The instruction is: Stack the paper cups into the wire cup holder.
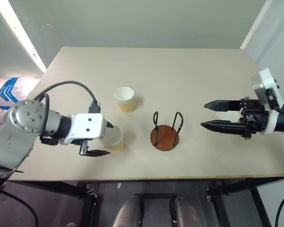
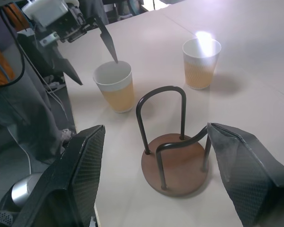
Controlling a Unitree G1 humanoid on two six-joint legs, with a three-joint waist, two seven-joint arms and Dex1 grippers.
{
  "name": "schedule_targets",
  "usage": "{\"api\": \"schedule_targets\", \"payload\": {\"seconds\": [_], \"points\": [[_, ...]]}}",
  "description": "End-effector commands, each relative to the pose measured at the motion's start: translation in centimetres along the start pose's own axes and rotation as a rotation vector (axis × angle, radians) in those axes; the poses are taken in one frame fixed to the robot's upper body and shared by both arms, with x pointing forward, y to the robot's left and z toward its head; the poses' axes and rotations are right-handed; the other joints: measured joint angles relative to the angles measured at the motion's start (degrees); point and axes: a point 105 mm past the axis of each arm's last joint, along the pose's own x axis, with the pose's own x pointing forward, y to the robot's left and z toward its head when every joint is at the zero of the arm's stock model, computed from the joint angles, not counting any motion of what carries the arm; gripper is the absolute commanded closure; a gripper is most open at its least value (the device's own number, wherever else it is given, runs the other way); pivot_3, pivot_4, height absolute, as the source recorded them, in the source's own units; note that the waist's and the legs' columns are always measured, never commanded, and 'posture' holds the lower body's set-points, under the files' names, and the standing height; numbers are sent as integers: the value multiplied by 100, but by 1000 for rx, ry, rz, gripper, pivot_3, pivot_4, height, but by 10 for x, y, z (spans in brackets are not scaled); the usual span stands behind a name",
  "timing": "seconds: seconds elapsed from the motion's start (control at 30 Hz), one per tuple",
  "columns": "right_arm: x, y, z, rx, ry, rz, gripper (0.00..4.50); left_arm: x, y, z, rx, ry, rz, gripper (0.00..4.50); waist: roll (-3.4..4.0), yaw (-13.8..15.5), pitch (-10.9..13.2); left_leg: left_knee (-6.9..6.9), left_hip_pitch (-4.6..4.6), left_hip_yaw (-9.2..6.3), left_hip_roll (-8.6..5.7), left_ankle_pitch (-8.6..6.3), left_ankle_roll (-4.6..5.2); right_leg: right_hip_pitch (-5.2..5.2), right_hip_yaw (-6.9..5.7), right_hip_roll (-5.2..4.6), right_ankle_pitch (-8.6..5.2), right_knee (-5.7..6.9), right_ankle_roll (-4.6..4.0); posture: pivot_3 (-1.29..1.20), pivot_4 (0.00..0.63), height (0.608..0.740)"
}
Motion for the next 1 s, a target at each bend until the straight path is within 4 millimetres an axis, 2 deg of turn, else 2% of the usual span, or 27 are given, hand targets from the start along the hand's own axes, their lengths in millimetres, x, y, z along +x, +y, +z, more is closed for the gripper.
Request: {"api": "schedule_targets", "payload": {"seconds": [0.03,0.27,0.5,0.6,0.93,1.0], "points": [[-2,0,8,-40,1,-5,880,0,0,-5,33,35,24,132,0,-2,0,0,0,1,0,0,-1,-2,0,0,-3,-1,0,0,150,740],[1,-2,9,-47,-2,-2,880,10,-18,-14,45,31,-43,132,0,-1,0,0,2,1,5,-12,-16,-8,-5,-1,-17,6,6,0,150,740],[5,-1,10,-64,-20,-6,880,16,-19,-23,78,43,-72,132,0,2,-1,4,2,1,4,-25,-20,-7,-6,-2,-17,7,6,0,150,740],[6,0,13,-82,-36,-5,849,21,-16,-21,94,17,-85,741,0,2,-1,5,4,1,3,-33,-25,-6,-6,-3,-17,13,6,0,150,740],[6,8,25,-172,-100,15,849,24,-8,-12,92,-84,-144,4353,0,0,-1,10,6,1,3,-22,1,-6,-9,-4,-8,21,-4,0,150,740],[6,9,23,-264,-91,-1,849,22,-4,-11,90,-95,-145,4477,0,1,-1,10,6,0,3,-19,16,-6,-10,-4,-6,22,-6,0,150,740]]}}
